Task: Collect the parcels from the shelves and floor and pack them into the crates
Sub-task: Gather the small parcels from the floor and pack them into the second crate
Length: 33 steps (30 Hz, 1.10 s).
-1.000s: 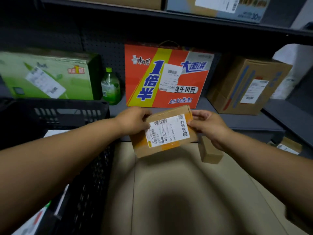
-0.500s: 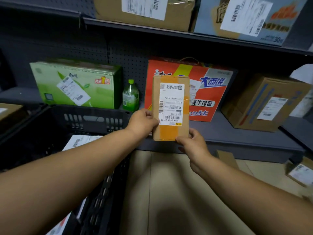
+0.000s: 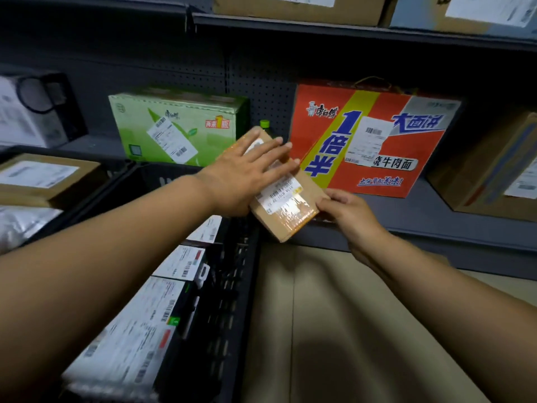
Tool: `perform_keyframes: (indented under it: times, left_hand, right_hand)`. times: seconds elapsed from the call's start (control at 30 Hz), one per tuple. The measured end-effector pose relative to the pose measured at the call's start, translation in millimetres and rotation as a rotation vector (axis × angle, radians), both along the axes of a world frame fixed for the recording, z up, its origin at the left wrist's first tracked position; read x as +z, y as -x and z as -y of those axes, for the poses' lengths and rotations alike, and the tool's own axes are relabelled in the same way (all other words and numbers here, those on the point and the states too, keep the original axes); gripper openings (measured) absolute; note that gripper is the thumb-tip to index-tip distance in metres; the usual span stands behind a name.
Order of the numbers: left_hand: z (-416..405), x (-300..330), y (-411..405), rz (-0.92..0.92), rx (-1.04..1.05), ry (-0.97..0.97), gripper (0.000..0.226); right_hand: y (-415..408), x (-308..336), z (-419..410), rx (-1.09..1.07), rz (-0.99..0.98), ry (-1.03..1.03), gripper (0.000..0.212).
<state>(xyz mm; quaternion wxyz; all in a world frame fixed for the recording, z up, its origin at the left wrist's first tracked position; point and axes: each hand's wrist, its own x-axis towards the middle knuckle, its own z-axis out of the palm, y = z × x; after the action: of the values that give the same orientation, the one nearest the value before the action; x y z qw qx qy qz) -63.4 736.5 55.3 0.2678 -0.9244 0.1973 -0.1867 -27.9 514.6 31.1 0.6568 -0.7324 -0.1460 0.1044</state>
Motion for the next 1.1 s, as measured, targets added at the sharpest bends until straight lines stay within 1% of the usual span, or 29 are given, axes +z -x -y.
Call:
perform_keyframes:
  times: [0.07,0.13,0.2,0.27,0.37,0.43,0.57,0.63,0.7,0.8,0.87,0.97,1.1]
  left_hand:
    - [-14,2,7,-0.016,0.018,0.07,0.112]
    - [-29,-2,15,-0.03,0.037,0.127,0.109]
    - [-45,-8,24,-0.026,0.076,0.121,0.11]
    - [-65,-18,32,-0.045,0.149,0.144,0.115]
    - [-96,-40,43,-0.116,0.287,0.269,0.12]
    - [-115,-60,49,-0.161,0.367,0.354,0.12]
    - [-137,-97,46,-0.246,0.479,0.477,0.119]
    - [-142,-115,38,-0.289,0.506,0.5,0.119]
    - [-146,-132,28,-0.319,0.522,0.501,0.116]
    - [-152,-145,7,-0.281,0.53,0.503,0.111]
    - [-155,-149,-6,-0.266,0.526,0.525,0.109]
    - [-156,-164,-17,-0.345,0.575,0.55,0.103]
    - [-158,-189,-18,-0.496,0.679,0.569,0.083]
  right_hand:
    - [2,7,-21,0.021,0.038,-0.006,0.018]
    - [5,9,-43,0.024,0.042,-0.02,0.018]
    - [9,4,-63,0.041,0.026,-0.026,0.026]
    - [12,-4,-82,0.05,0.023,-0.004,0.038]
    - [10,-21,-100,0.066,0.13,0.164,0.053]
    - [9,-34,-107,0.083,0.213,0.27,0.054]
    - [11,-61,-111,0.101,0.446,0.555,0.054]
    - [11,-70,-117,0.11,0.492,0.624,0.056]
    - [9,-73,-123,0.116,0.465,0.639,0.057]
    - [3,-75,-130,0.163,0.409,0.653,0.054]
    - [0,-78,-131,0.175,0.405,0.624,0.049]
    - [0,-83,-131,0.147,0.401,0.562,0.038]
    - [-1,-85,-132,0.143,0.383,0.531,0.031]
